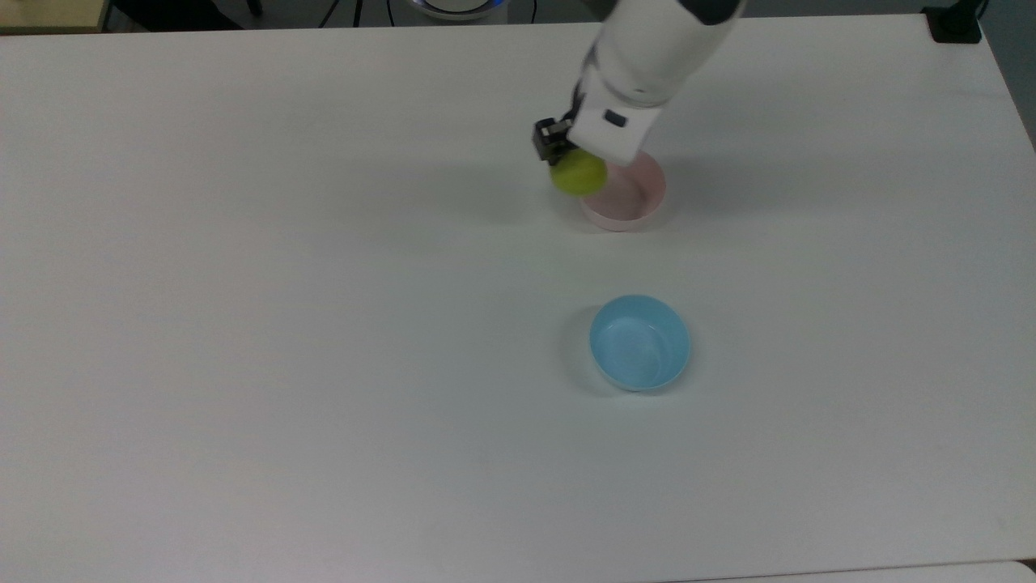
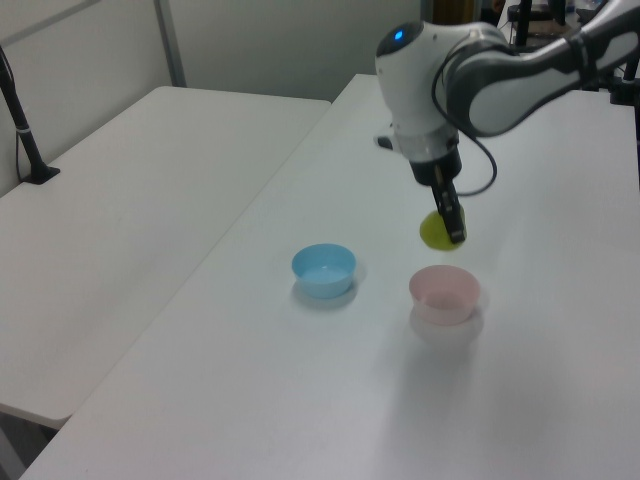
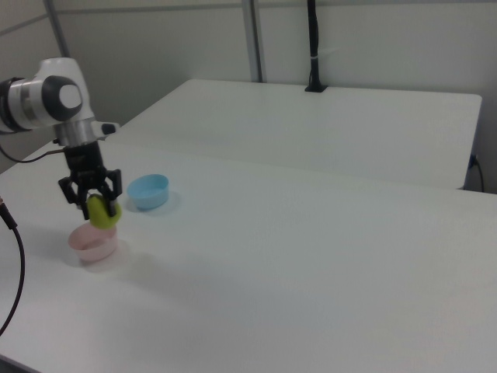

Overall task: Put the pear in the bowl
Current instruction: 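Lift the pear and carry it over the pink bowl, then lower the pear into the pink bowl and open the gripper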

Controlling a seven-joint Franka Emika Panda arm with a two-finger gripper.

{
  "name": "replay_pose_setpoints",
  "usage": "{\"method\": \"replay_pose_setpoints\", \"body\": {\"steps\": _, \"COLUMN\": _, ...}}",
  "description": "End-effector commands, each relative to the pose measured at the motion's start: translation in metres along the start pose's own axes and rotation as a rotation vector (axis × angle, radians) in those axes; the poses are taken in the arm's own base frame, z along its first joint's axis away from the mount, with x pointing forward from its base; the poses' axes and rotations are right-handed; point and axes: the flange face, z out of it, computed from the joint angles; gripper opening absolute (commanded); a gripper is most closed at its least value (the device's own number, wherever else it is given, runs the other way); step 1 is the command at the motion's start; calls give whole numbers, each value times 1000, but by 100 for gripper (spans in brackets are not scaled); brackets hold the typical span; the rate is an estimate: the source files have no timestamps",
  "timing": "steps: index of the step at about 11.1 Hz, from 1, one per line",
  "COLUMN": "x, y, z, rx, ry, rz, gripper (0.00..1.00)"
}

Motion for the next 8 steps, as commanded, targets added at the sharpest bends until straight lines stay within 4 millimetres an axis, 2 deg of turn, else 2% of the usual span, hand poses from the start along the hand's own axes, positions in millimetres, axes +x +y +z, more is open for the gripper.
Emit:
{"method": "replay_pose_setpoints", "body": {"steps": 1, "x": 12, "y": -49, "z": 19, "rx": -4, "ry": -29, "rz": -10, "gripper": 23}}
{"method": "replay_pose_setpoints", "body": {"steps": 3, "x": 27, "y": -60, "z": 54, "rx": -5, "ry": -77, "rz": 4, "gripper": 34}}
{"method": "replay_pose_setpoints", "body": {"steps": 4, "x": 30, "y": -61, "z": 53, "rx": -7, "ry": -52, "rz": 17, "gripper": 56}}
{"method": "replay_pose_setpoints", "body": {"steps": 5, "x": 30, "y": -61, "z": 51, "rx": -7, "ry": -49, "rz": 16, "gripper": 100}}
{"method": "replay_pose_setpoints", "body": {"steps": 7, "x": 28, "y": -57, "z": 44, "rx": -5, "ry": -39, "rz": 22, "gripper": 100}}
{"method": "replay_pose_setpoints", "body": {"steps": 8, "x": 22, "y": -53, "z": 29, "rx": -4, "ry": -18, "rz": 24, "gripper": 100}}
